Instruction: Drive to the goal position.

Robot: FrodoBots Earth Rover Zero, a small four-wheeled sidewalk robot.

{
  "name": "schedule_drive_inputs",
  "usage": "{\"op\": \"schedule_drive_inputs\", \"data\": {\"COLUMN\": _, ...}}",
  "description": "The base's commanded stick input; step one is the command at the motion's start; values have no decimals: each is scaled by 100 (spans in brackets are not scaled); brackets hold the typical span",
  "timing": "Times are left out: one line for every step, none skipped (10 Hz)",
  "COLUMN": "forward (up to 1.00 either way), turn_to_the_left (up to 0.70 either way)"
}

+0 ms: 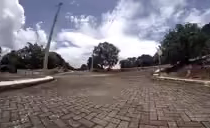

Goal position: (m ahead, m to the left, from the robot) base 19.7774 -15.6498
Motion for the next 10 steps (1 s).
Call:
{"op": "schedule_drive_inputs", "data": {"forward": 100, "turn_to_the_left": 0}}
{"op": "schedule_drive_inputs", "data": {"forward": 100, "turn_to_the_left": 0}}
{"op": "schedule_drive_inputs", "data": {"forward": 100, "turn_to_the_left": 0}}
{"op": "schedule_drive_inputs", "data": {"forward": 100, "turn_to_the_left": 0}}
{"op": "schedule_drive_inputs", "data": {"forward": 100, "turn_to_the_left": 0}}
{"op": "schedule_drive_inputs", "data": {"forward": 100, "turn_to_the_left": 0}}
{"op": "schedule_drive_inputs", "data": {"forward": 100, "turn_to_the_left": 0}}
{"op": "schedule_drive_inputs", "data": {"forward": 100, "turn_to_the_left": 0}}
{"op": "schedule_drive_inputs", "data": {"forward": 100, "turn_to_the_left": 0}}
{"op": "schedule_drive_inputs", "data": {"forward": 100, "turn_to_the_left": 0}}
